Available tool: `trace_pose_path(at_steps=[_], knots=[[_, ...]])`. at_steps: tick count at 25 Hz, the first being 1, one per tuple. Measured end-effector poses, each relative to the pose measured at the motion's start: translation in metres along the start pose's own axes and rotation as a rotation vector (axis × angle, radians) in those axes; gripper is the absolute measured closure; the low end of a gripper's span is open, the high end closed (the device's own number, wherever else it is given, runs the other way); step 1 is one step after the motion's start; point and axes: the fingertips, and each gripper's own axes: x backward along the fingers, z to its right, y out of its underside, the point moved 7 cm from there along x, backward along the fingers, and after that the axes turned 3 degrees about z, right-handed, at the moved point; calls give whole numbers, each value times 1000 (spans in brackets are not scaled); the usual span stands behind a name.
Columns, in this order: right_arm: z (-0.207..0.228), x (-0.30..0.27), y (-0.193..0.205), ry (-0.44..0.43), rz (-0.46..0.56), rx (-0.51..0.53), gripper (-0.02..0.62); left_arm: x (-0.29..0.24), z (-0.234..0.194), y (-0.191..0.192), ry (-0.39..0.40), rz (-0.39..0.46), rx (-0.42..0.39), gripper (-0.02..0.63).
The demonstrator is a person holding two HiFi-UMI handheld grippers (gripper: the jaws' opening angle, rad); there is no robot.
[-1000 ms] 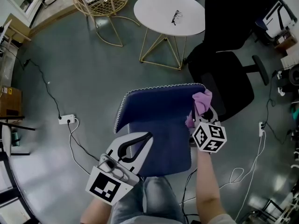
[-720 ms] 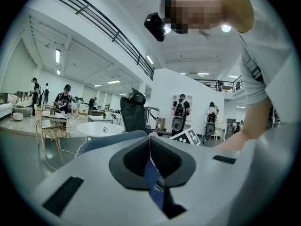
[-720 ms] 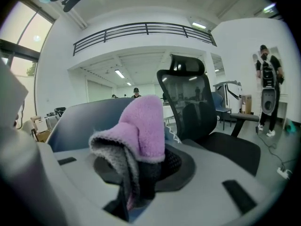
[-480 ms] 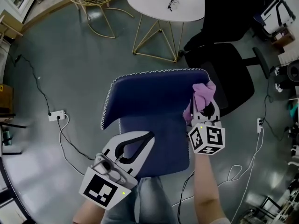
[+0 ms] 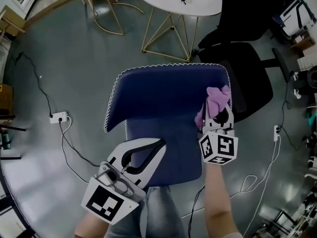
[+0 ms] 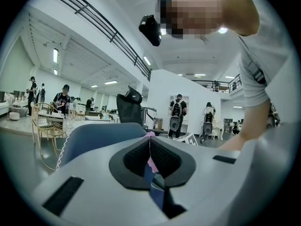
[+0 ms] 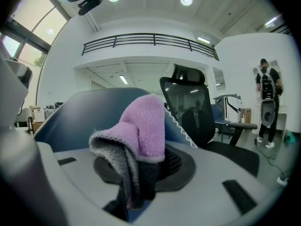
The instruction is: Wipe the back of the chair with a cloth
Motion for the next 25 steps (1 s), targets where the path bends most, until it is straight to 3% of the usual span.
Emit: trace_pose_path(at_steps=[6,10,17,25], knots=[[2,3,37,5,-96,-36,472,3,-1,3,-7,-9,-6,591],[0,-1,35,17,-112,-20,472,7,-4,4,-20,-11,-7,591],[-16,-4,33,-28,-141,100,472,18,-5,9,-40,-16,-5,591],[-42,-13,32,-56,-140,80,472,35,-6,12,-67,-19,-3,591]])
